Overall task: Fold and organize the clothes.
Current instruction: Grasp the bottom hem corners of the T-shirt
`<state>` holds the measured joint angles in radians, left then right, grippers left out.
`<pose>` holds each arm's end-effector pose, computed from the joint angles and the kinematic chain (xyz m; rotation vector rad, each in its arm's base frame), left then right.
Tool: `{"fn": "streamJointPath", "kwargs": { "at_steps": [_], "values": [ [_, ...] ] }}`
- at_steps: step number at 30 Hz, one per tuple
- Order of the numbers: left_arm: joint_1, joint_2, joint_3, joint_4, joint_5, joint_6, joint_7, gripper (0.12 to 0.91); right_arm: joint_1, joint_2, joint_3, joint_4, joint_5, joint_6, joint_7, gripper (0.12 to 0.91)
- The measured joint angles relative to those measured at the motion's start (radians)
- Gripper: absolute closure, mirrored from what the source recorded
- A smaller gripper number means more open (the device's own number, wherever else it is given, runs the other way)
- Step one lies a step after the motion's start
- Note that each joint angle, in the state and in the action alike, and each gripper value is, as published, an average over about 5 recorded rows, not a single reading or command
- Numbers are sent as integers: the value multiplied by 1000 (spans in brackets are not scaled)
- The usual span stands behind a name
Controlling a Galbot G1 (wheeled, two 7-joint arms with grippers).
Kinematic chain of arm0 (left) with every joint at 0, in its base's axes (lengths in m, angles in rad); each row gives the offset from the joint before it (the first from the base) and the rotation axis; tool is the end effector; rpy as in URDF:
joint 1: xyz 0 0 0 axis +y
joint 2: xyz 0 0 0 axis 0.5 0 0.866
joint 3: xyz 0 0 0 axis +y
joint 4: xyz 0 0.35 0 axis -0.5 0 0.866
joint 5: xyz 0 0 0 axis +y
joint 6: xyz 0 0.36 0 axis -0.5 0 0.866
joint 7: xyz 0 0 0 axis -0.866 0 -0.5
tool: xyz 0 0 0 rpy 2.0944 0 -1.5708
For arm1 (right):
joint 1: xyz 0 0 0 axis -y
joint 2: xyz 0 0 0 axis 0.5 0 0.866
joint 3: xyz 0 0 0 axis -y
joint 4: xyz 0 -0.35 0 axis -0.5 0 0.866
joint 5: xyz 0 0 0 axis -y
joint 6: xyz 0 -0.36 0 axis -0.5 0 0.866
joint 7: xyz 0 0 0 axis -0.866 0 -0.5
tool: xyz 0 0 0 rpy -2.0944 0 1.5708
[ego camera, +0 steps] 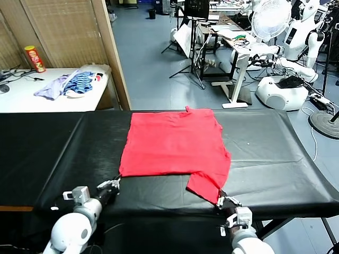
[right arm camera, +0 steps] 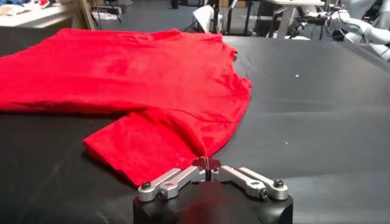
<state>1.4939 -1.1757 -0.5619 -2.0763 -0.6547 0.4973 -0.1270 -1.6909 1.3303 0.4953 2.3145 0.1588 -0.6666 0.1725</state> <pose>0.2158 0.0788 -0.2780 -0.1400 -2.6326 0.2803 0.1488 -0.0180 -0.2429 0.0057 -2.5630 0.1566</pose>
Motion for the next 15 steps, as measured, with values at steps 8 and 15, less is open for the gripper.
{"fn": "streamJointPath", "kwargs": {
  "at_steps": [8, 15],
  "values": [
    [156, -35, -37, -162, 5, -3, -19, 904, 53, -47, 4, -20, 69, 99, -16, 902],
    [151, -66, -33, -208, -6, -39, -27, 904, 222, -89, -24, -165, 111, 217, -34, 902]
  ]
}}
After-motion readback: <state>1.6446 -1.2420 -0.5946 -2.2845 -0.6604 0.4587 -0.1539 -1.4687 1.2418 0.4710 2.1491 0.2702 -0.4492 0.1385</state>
